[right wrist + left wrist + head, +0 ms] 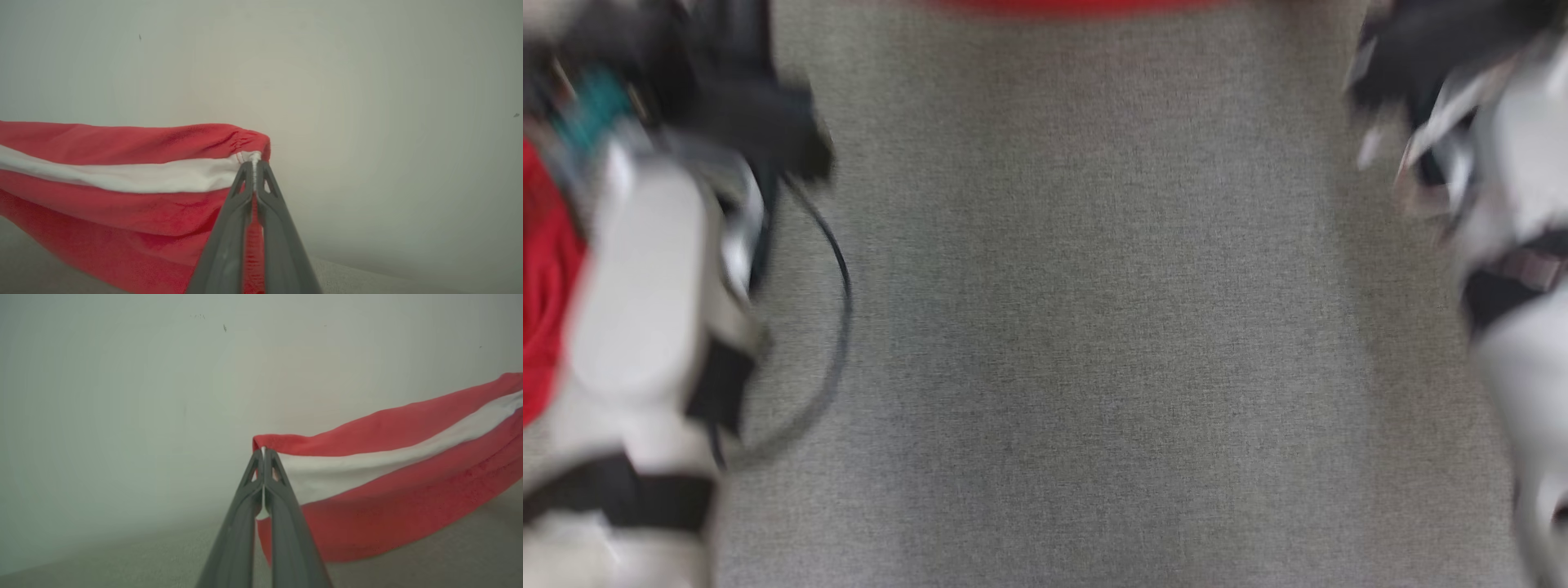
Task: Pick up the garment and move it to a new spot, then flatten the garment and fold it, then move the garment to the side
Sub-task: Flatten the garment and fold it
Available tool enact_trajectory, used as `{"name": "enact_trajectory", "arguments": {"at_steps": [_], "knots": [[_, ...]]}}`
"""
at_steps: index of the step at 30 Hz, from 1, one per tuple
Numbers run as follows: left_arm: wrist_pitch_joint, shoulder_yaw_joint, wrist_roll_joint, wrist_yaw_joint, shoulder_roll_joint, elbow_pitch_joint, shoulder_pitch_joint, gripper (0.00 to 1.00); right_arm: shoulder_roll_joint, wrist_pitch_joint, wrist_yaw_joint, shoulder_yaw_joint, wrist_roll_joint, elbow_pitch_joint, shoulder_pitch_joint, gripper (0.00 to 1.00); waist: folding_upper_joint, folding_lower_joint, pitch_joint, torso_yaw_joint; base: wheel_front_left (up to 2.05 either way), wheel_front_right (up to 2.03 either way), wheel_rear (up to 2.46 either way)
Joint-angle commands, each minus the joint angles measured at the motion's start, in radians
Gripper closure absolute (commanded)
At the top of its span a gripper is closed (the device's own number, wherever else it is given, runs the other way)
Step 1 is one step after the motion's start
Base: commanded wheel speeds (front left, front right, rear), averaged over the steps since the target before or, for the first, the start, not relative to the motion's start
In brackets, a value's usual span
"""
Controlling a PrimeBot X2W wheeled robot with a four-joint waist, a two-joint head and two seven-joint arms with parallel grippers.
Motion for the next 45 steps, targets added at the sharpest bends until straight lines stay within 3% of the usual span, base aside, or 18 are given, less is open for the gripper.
{"name": "enact_trajectory", "arguments": {"at_steps": [1,8,18,31,45], "knots": [[-0.003,0.020,-0.007,0.003,-0.016,-0.018,0.088,1.00,-0.006,-0.004,-0.002,-0.010,0.027,-0.042,0.100,1.00,-0.0003,-0.0003,-0.036,-0.004,0.00,0.00,0.00],[-0.003,0.105,-0.015,-0.007,-0.078,-0.031,0.443,1.00,-0.002,-0.005,-0.002,-0.077,0.115,-0.203,0.545,1.00,-0.0003,-0.0003,-0.174,-0.029,0.00,0.00,0.00],[-0.003,0.159,-0.009,-0.012,-0.110,0.014,0.732,1.00,0.041,-0.005,-0.003,-0.105,0.102,-0.244,0.885,1.00,-0.0003,-0.0003,-0.361,-0.058,0.00,0.00,0.00],[-0.003,0.229,-0.033,-0.014,-0.129,0.057,0.997,1.00,0.053,-0.005,-0.003,-0.045,0.086,-0.208,1.148,1.00,-0.0003,-0.0003,-0.540,-0.070,0.00,0.00,0.00],[-0.003,0.217,-0.040,-0.014,-0.132,0.033,1.122,1.00,0.025,-0.005,-0.003,0.044,0.128,-0.215,1.299,1.00,-0.0003,-0.0003,-0.584,-0.092,0.00,0.00,0.00]]}}
